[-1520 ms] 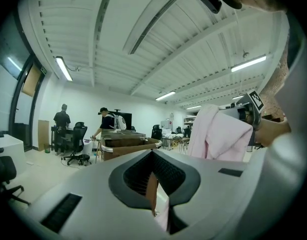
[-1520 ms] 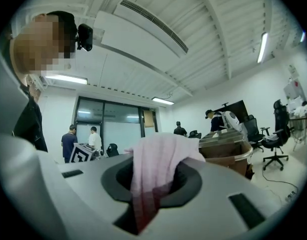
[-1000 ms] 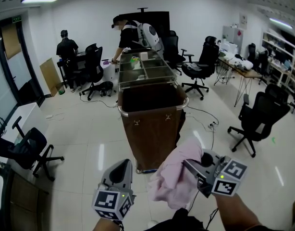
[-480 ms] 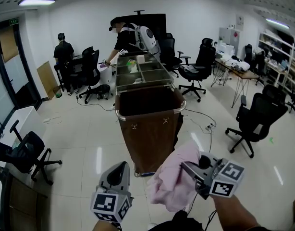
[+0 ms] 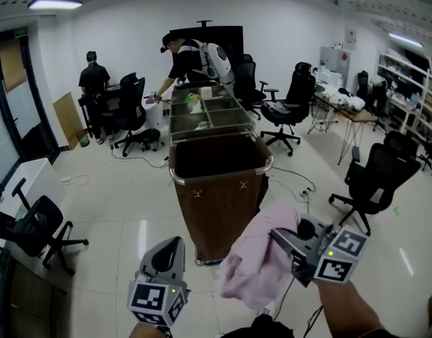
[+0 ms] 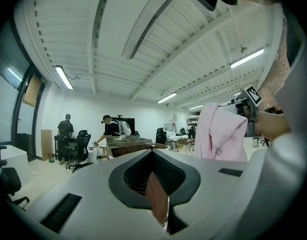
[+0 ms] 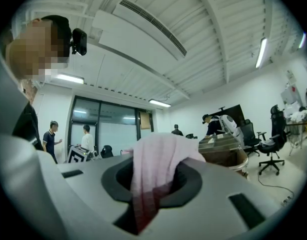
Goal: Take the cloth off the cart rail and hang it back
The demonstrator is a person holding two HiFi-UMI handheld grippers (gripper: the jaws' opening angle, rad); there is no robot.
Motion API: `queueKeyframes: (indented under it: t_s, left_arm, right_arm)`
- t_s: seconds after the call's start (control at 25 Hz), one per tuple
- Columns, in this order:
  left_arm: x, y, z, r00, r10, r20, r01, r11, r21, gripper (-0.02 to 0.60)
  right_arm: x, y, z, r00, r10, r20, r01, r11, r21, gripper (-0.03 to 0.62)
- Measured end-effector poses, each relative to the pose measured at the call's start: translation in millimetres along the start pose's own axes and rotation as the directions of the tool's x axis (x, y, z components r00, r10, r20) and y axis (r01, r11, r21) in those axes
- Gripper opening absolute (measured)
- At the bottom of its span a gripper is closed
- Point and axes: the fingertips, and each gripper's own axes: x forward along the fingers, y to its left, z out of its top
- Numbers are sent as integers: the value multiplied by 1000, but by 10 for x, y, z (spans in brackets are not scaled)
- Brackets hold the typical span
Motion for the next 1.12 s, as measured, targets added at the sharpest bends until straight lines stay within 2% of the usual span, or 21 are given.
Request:
queueKeyframes:
  t_s: [0.28,0.64,0.84,1.12]
  left_arm:
    - [243,231,326,1000,5,28,-6,1000,22,0]
    - [593,607,503,995,77,57,-79,996,31,0]
    - [931,863,472,990,130,61,-131,991,2,0]
    - [1446,1116,521,976,207,71,-208,978,2,0]
  right_arm:
    - [265,-117,597,999,33,27,-32,999,-38,81]
    - [669,-518,1417,983,87,162,-86,996,-11,80]
    - [1143,-923,1668,980,98,174,-87,994,-71,80]
    - [1939,-1988,1498,984,54,167,-53,999,-14,80]
